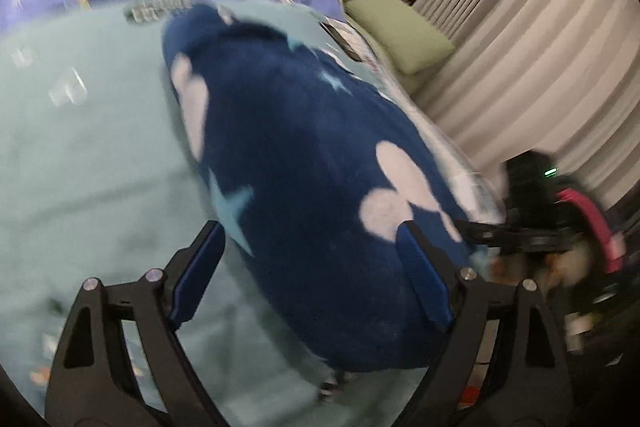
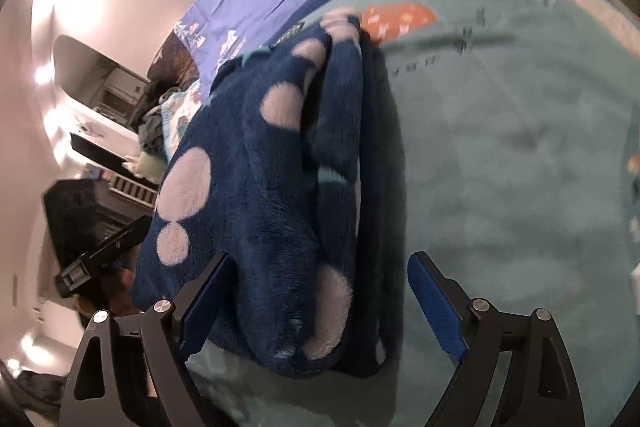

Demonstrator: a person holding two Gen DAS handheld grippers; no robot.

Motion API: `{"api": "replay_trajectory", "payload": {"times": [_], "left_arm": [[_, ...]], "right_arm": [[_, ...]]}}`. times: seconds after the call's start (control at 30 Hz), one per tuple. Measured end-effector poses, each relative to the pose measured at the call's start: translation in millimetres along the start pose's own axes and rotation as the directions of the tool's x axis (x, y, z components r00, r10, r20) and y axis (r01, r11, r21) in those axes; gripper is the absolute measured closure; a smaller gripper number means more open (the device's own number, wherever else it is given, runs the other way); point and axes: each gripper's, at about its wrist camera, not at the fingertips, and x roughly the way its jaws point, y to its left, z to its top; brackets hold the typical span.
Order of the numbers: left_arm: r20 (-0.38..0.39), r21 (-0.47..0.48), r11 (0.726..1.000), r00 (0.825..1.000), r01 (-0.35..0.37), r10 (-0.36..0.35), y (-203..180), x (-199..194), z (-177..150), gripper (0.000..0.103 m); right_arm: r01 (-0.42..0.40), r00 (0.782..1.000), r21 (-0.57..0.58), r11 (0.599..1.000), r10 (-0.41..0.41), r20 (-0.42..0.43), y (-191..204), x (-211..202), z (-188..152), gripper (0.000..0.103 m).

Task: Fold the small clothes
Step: 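Grasp the folded pajama bundle with both grippers from opposite sides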

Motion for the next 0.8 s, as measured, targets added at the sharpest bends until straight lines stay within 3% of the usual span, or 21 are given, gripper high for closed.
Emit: {"api": "replay_trajectory", "payload": {"times": [0.13,0.3,0.47,0.67,0.8], "left_arm": [[-0.058,-0.144,0.979,0.986,0.146,-0.155,26.8,28.2,-4.3,0.005],[-0.082,-0.251,0.933,0.955,0.257,-0.285,42.1,50.9,-8.8,0.004],[-0.068,-0.107,0.976,0.978,0.19,-0.198,23.1,43.5,9.6,0.004],[-0.111,-0.125,0.973,0.972,0.195,-0.209,23.7,42.9,21.5,0.004],[-0.045,-0.129,0.972,0.978,0.197,-0.204,36.8,29.1,23.6,0.004]], "right_arm": [[-0.119,0.993,0.072,0.99,0.119,0.002,-15.7,12.0,4.7,0.006],[-0.118,0.992,0.046,0.992,0.12,-0.035,-7.3,18.4,13.8,0.003],[-0.149,0.986,0.034,0.988,0.151,-0.067,-6.5,28.8,50.3,0.003],[-0.23,0.965,0.028,0.973,0.232,-0.122,-18.8,53.9,91.6,0.003],[-0.252,0.956,0.004,0.968,0.25,-0.154,-18.2,65.4,106.8,0.003]]}}
